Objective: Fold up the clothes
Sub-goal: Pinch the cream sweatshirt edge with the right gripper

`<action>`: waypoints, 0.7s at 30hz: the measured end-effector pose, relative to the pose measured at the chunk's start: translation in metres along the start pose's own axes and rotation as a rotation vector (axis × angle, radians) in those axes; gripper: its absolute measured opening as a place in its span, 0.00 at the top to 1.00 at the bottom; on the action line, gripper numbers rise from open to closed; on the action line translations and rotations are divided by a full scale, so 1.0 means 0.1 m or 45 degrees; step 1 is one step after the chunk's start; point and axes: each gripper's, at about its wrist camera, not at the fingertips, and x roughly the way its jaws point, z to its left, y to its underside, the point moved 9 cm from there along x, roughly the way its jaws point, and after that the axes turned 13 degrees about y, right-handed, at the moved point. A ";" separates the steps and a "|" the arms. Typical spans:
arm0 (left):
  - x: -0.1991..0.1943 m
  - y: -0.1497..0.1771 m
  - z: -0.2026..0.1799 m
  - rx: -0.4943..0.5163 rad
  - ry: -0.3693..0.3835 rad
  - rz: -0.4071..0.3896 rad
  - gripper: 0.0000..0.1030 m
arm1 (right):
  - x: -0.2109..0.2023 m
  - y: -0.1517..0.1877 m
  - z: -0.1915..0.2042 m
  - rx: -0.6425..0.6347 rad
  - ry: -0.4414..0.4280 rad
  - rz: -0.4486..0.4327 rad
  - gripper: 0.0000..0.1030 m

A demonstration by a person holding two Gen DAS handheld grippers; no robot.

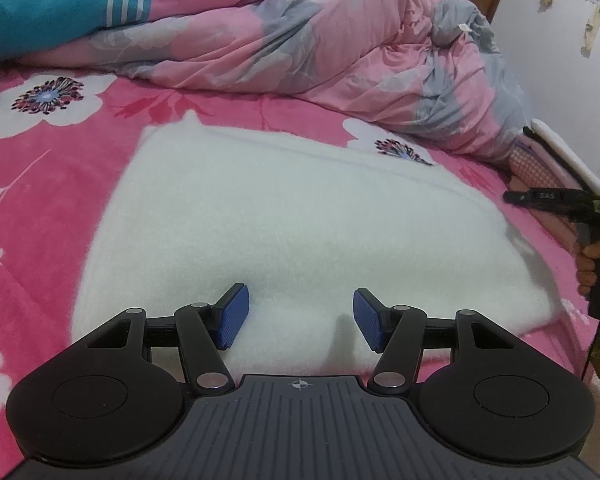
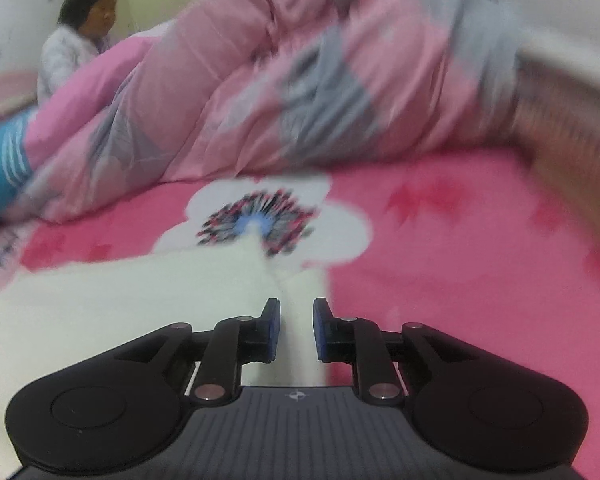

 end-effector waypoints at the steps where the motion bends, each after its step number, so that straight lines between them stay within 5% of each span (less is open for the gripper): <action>1: 0.00 0.00 0.00 -0.003 0.001 -0.003 0.44 | -0.10 -0.03 0.06 -0.065 0.026 -0.049 0.82; 6: -0.02 0.01 0.01 -0.025 0.011 -0.017 0.44 | -0.10 0.07 0.36 -0.118 -0.143 0.022 0.82; 10: -0.10 0.03 0.02 -0.042 0.029 -0.025 0.44 | 0.13 0.19 -0.07 0.226 -0.160 0.195 0.90; 13: -0.14 0.05 0.03 -0.046 0.039 -0.025 0.44 | -0.24 0.12 -0.20 0.191 -0.069 0.082 0.86; 17: -0.13 0.07 0.03 -0.048 0.034 -0.022 0.44 | -0.63 0.34 -0.04 0.131 -0.219 0.059 0.86; 21: -0.17 0.10 0.00 -0.038 0.025 -0.009 0.44 | -0.61 0.79 -0.26 0.118 -0.040 0.182 0.86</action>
